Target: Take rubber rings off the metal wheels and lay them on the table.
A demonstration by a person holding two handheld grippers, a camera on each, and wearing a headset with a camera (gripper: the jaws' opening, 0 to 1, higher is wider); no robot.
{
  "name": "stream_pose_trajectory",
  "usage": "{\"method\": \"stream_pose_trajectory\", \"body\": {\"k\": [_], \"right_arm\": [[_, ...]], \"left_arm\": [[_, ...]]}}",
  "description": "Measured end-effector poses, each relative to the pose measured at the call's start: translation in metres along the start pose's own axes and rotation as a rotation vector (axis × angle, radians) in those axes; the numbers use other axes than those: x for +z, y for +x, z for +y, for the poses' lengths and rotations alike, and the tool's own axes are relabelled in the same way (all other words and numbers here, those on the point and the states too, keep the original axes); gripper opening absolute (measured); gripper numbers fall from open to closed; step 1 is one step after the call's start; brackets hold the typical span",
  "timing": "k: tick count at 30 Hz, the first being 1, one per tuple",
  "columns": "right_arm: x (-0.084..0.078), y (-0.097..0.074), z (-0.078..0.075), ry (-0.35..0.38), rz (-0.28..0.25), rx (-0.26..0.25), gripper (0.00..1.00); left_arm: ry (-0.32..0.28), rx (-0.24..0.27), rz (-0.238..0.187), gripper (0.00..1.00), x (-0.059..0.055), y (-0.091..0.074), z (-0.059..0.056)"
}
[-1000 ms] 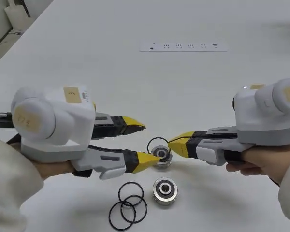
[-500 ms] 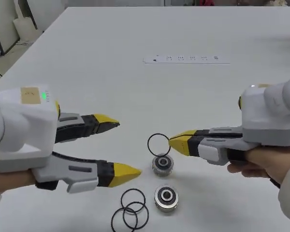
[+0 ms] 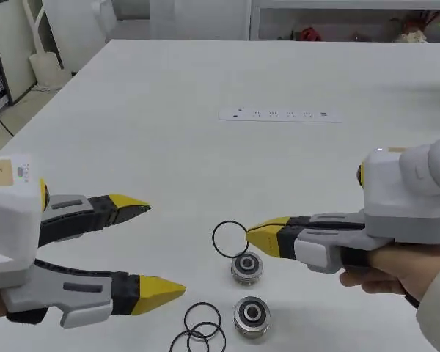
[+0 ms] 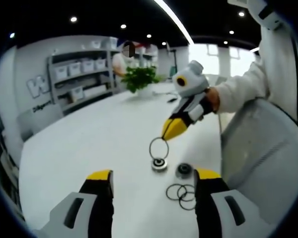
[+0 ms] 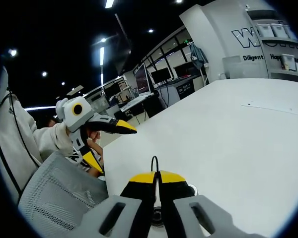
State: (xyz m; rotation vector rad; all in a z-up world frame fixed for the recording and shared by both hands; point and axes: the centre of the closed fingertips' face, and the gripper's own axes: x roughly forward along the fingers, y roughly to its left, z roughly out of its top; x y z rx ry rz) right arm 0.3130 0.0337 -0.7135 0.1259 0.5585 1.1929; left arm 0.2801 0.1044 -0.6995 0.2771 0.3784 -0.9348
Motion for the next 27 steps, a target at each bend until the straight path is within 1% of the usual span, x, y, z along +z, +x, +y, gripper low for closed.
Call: {"method": "stream_pose_trajectory", "body": {"k": [2, 8, 11, 13, 17, 20, 22, 24, 25, 27], "right_arm": [[-0.001, 0.000, 0.005, 0.005, 0.001, 0.010, 0.00], [-0.003, 0.001, 0.018, -0.007, 0.015, 0.026, 0.00], [-0.004, 0.001, 0.022, -0.002, 0.019, 0.031, 0.00], [-0.005, 0.001, 0.026, 0.002, 0.028, 0.038, 0.00], [-0.011, 0.002, 0.031, 0.005, 0.053, 0.055, 0.00], [-0.020, 0.004, 0.037, 0.012, 0.092, 0.073, 0.00], [-0.031, 0.005, 0.041, 0.019, 0.134, 0.096, 0.00], [-0.040, 0.007, 0.042, 0.019, 0.164, 0.103, 0.00], [-0.046, 0.007, 0.042, 0.016, 0.190, 0.107, 0.00], [-0.053, 0.009, 0.042, 0.011, 0.215, 0.111, 0.00]], "left_arm": [[-0.009, 0.006, -0.006, 0.67, -0.001, -0.004, -0.002], [-0.023, 0.015, 0.002, 0.71, -0.009, -0.014, -0.008], [-0.031, 0.022, -0.004, 0.72, -0.010, -0.020, -0.010], [-0.035, 0.024, -0.013, 0.74, -0.010, -0.024, -0.012], [-0.041, 0.027, -0.013, 0.78, -0.012, -0.030, -0.015], [-0.050, 0.034, -0.012, 0.79, -0.014, -0.033, -0.018], [-0.054, 0.038, -0.009, 0.79, -0.015, -0.035, -0.019], [-0.057, 0.042, -0.009, 0.80, -0.016, -0.036, -0.020], [-0.061, 0.045, -0.010, 0.80, -0.017, -0.037, -0.021], [-0.066, 0.048, -0.009, 0.80, -0.018, -0.038, -0.022]]}}
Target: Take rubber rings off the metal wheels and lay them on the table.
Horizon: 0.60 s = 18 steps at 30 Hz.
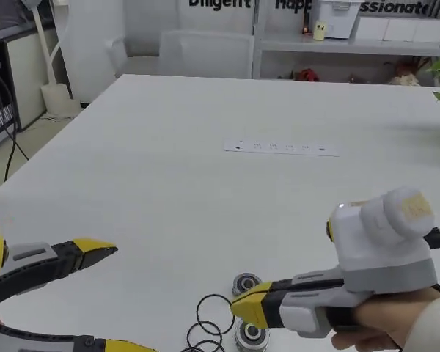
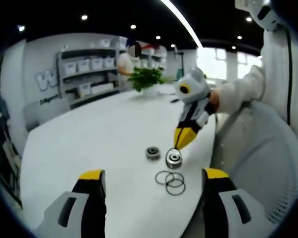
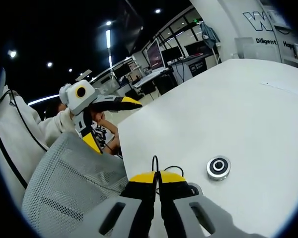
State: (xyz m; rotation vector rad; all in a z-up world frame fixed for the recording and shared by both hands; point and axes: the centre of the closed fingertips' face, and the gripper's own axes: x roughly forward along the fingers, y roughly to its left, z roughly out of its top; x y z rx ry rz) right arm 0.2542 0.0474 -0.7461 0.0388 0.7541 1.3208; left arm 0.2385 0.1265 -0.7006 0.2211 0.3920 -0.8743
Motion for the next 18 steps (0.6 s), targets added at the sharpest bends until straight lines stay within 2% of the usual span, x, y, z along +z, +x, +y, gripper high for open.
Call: {"method": "stream_pose_trajectory", "body": {"k": [3, 9, 18], "right_arm": [[-0.014, 0.005, 0.000, 0.006, 0.052, 0.005, 0.00], [-0.031, 0.012, 0.005, 0.006, 0.120, 0.027, 0.00], [-0.046, 0.018, 0.001, -0.019, 0.173, -0.002, 0.00]], "left_arm": [[-0.008, 0.004, 0.005, 0.81, -0.003, -0.001, -0.002], [-0.032, 0.014, 0.007, 0.81, -0.010, -0.003, -0.004], [-0.043, 0.025, 0.005, 0.81, -0.013, -0.004, -0.003]]}}
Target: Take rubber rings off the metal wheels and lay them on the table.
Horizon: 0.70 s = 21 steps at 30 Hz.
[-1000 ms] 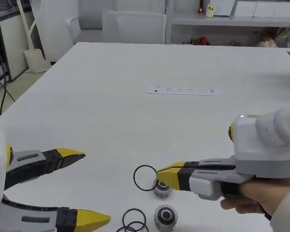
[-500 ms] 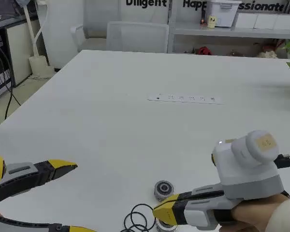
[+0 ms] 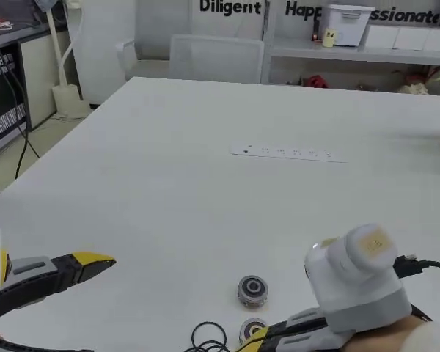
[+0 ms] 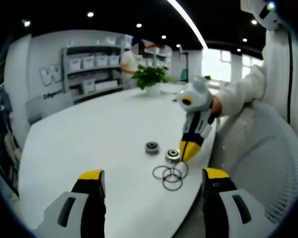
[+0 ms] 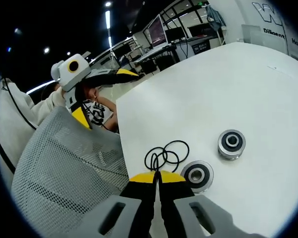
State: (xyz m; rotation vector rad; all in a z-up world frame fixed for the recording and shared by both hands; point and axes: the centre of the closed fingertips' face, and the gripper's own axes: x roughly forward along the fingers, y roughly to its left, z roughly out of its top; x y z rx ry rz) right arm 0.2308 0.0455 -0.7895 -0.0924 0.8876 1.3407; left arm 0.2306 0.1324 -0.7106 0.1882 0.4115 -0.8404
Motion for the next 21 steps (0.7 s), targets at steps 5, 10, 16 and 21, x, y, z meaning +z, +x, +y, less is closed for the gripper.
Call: {"method": "stream_pose_trajectory", "body": {"k": [5, 10, 16, 21], "right_arm": [[-0.002, 0.001, -0.006, -0.012, 0.008, -0.036, 0.00], [0.002, -0.001, -0.008, -0.006, -0.012, -0.046, 0.00], [0.003, -0.001, -0.011, -0.013, -0.016, -0.058, 0.02], [0.005, -0.002, -0.012, -0.029, -0.024, -0.064, 0.01]], "left_arm": [[0.003, 0.000, -0.002, 0.80, 0.000, 0.001, 0.000], [0.000, -0.001, -0.004, 0.80, -0.001, 0.002, -0.001], [0.003, 0.001, -0.018, 0.79, 0.003, 0.001, 0.000], [0.002, 0.005, -0.024, 0.79, 0.004, 0.000, 0.001]]}}
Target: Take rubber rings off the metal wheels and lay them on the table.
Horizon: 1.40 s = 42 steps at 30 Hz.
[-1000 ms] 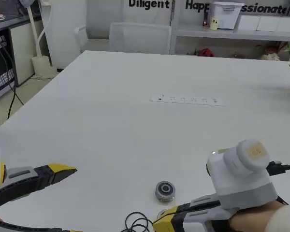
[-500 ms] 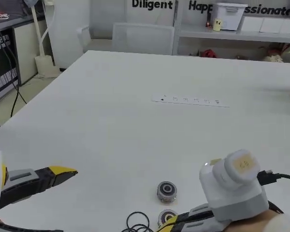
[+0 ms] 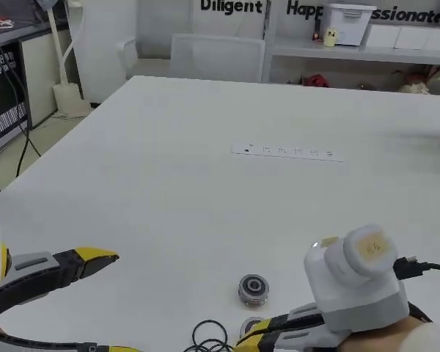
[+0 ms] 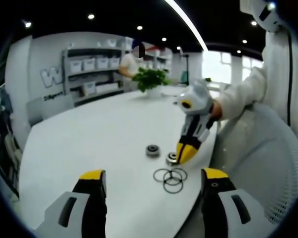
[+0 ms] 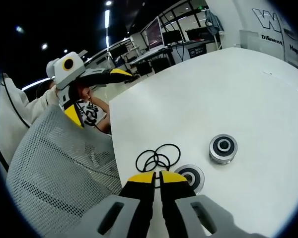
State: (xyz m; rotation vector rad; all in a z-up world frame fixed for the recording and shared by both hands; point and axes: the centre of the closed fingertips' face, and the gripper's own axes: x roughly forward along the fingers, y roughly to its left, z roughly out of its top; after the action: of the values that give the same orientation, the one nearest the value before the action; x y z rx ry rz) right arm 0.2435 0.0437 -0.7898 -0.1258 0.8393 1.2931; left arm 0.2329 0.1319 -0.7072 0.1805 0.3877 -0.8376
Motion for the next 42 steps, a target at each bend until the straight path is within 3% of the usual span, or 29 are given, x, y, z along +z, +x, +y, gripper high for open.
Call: {"method": "stream_pose_trajectory", "body": {"k": [13, 19, 24, 27, 33, 37, 42], "right_arm": [[0.005, -0.003, -0.003, -0.001, -0.021, -0.011, 0.01], [0.016, -0.009, -0.002, -0.015, -0.056, -0.018, 0.02], [0.028, -0.021, -0.006, -0.067, -0.090, -0.052, 0.03], [0.042, -0.034, -0.007, -0.054, -0.144, -0.057, 0.06], [0.058, -0.052, -0.009, -0.068, -0.202, -0.078, 0.11], [0.075, -0.069, -0.011, -0.076, -0.260, -0.097, 0.19], [0.078, -0.081, -0.006, -0.086, -0.273, -0.102, 0.28]], "left_arm": [[-0.007, -0.001, 0.006, 0.79, -0.004, 0.001, -0.001], [-0.004, 0.000, 0.011, 0.79, -0.003, 0.000, -0.002], [-0.001, 0.007, 0.013, 0.81, -0.002, -0.001, 0.000], [-0.003, 0.009, 0.009, 0.82, 0.000, -0.001, 0.000], [0.003, 0.004, 0.010, 0.82, 0.002, -0.001, 0.000], [0.005, 0.004, 0.012, 0.83, 0.003, -0.001, 0.001], [0.004, 0.004, 0.007, 0.84, 0.006, 0.000, 0.002]]}}
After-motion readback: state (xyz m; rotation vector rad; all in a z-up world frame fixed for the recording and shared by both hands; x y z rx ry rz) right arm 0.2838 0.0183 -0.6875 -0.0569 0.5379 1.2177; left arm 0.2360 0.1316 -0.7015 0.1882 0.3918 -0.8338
